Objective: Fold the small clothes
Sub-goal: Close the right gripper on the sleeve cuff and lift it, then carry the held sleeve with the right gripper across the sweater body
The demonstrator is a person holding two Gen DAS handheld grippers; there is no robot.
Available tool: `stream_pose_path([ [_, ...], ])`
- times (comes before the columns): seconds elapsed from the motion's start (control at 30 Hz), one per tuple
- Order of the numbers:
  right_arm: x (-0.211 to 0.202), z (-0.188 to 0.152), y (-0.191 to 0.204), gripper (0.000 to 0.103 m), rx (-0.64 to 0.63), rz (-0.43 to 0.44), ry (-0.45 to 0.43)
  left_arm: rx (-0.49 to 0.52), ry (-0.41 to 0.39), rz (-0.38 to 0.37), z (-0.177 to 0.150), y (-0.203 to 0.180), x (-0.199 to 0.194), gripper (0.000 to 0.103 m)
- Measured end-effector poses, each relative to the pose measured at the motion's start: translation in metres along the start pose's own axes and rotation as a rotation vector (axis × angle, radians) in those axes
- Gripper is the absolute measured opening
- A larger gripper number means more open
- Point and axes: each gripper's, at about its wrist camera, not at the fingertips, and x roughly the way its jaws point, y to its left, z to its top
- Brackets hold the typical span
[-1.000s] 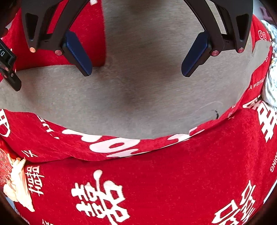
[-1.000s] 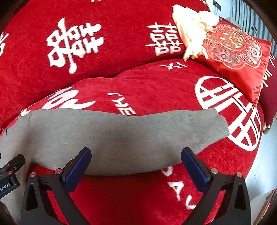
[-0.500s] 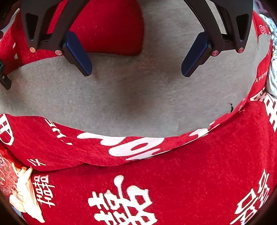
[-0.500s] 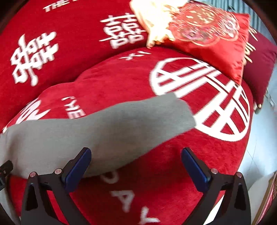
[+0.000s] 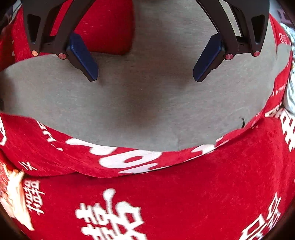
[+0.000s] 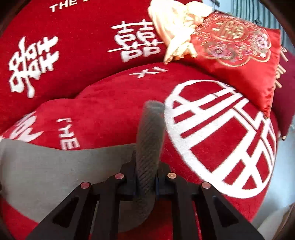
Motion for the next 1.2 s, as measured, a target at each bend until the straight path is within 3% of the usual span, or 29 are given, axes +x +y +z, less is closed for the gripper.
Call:
stream_pose_path([
  [0.07,-0.008,-0.003,-0.009,0.014,0.056,0.083,-0.018,-0.027,0.015,-0.011,-0.001,0.010,0.002,0.103],
  [0.13,-0.019,-0.006,-0.032,0.014,0.208,0.236,-0.038,-0.036,0.012,-0.007,-0.003,0.016,0.002,0.103],
  [0.23,-0.031,-0.006,-0.053,0.014,0.314,0.279,-0.070,-0.043,0.009,0.004,-0.008,0.026,0.000,0.103],
  [0.33,-0.045,-0.002,-0.056,0.014,0.298,0.250,-0.101,-0.063,0.006,0.030,-0.013,0.038,-0.001,0.103],
  [0.43,-0.056,0.003,-0.035,0.014,0.200,0.113,-0.137,-0.067,0.000,0.080,-0.019,0.052,-0.001,0.103],
  [0.5,-0.059,0.004,-0.025,0.014,0.164,0.074,-0.145,-0.077,0.007,0.083,-0.024,0.064,-0.001,0.103],
  [0.7,-0.077,0.013,-0.001,0.014,0.183,0.181,-0.130,-0.139,0.019,0.041,-0.037,0.108,-0.007,0.103],
  [0.93,-0.110,0.026,0.044,0.014,0.225,0.387,-0.101,-0.163,0.006,-0.013,-0.057,0.147,-0.018,0.103],
  [1.2,-0.138,0.032,0.130,0.014,0.128,0.449,-0.090,-0.150,-0.059,-0.043,-0.083,0.180,-0.033,0.103],
])
